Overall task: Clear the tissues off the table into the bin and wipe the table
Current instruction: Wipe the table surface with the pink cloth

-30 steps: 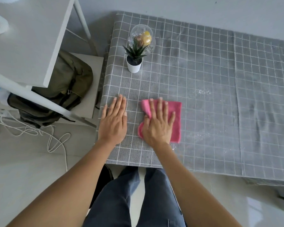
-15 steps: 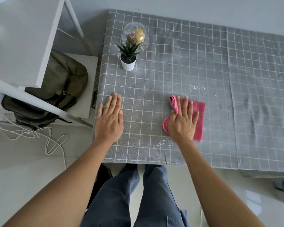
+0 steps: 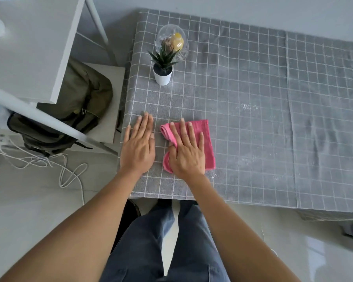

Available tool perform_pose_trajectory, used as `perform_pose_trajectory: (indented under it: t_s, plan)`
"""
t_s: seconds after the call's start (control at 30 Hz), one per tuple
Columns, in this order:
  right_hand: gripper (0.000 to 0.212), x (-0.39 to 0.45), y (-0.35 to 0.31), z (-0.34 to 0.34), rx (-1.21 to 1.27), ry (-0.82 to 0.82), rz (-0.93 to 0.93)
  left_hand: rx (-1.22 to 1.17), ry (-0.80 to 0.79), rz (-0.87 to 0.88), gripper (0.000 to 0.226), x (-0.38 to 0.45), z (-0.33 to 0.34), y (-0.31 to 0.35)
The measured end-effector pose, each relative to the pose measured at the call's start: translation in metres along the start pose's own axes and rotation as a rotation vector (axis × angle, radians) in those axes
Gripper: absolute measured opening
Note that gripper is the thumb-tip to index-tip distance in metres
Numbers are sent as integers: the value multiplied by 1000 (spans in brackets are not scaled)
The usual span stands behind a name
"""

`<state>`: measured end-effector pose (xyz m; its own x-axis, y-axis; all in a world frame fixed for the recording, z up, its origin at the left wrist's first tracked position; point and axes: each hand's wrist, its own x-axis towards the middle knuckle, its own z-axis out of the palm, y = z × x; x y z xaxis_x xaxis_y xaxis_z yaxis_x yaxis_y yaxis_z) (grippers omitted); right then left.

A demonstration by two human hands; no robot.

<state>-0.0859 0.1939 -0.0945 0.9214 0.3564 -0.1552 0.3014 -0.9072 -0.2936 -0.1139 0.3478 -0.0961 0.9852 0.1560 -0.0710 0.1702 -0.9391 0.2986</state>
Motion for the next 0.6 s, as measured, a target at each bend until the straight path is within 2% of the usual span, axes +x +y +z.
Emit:
perform_pose_trajectory:
  t_s: [0.2,0.37,0.43,0.6]
  plan:
    - [58,2,78,-24,-40,29,250,-12,4,-19,54,0,1,-1]
    - [64,6,58,-20,-21,66,407,1,19,-29,54,1,3,-1]
    - [63,10,39,-15,-54,47,359,8,19,-33,55,1,3,0]
    - [61,11,-14,3,-35,-12,89,22,18,-22,55,1,1,1]
